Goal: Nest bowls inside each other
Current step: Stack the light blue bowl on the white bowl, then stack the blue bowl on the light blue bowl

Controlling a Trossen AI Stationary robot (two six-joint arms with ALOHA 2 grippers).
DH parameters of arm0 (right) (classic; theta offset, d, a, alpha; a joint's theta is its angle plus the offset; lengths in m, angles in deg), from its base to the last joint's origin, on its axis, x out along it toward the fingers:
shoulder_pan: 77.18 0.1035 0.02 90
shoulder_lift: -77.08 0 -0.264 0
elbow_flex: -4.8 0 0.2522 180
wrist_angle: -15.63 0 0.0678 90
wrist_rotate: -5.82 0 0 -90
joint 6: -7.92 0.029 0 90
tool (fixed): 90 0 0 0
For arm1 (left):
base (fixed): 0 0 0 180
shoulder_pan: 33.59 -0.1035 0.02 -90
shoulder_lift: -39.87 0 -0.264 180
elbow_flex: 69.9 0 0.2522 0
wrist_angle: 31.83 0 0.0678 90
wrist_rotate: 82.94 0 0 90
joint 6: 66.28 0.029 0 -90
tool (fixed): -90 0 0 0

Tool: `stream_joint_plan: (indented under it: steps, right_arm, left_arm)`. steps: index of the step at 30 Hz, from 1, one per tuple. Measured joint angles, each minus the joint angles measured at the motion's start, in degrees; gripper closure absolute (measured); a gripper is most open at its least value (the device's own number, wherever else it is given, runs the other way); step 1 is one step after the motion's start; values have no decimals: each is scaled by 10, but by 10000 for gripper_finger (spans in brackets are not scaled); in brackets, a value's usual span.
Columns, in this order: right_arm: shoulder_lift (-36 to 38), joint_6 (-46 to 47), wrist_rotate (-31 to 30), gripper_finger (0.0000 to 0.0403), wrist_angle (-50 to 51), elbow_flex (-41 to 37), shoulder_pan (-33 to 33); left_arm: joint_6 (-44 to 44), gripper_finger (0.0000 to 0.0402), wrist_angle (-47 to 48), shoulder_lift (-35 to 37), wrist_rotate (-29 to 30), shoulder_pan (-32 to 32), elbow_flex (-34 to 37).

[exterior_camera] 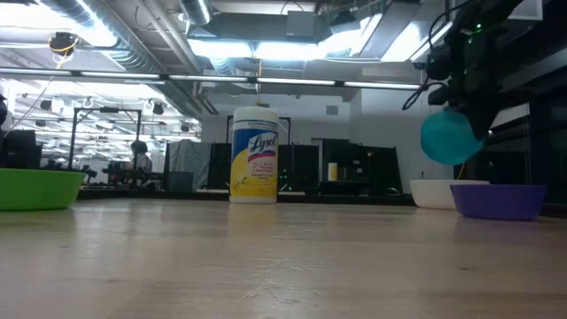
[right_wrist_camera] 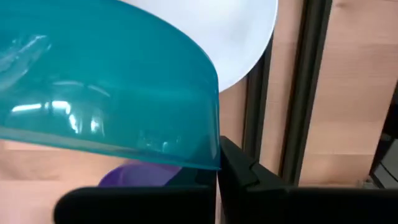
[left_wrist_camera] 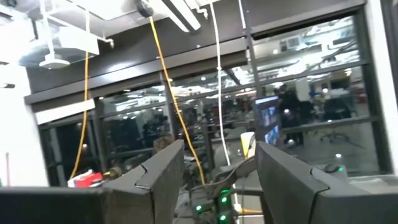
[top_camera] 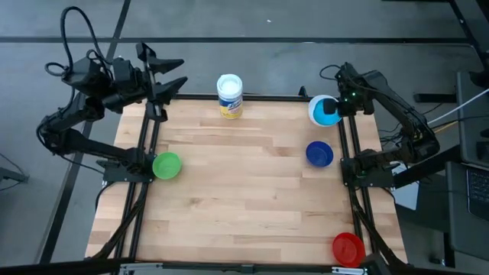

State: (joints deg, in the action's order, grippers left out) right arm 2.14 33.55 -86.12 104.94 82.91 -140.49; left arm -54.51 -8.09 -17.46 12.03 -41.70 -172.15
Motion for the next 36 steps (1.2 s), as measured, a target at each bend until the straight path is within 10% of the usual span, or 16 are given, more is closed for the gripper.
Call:
stream_joint_plan:
  steps: [9,30,36]
  right_arm:
    - [0,108,-71,403,-63,-28,22]
    - [-33,176,84,400,-105,-33,-59]
    - [-34,176,90,335,-105,-33,-59]
  left_arm:
    - [0,208,-17,2,-1,54,0]
    - [26,208,-16,34,0,97,0]
    - [30,208,-15,44,-1,97,0]
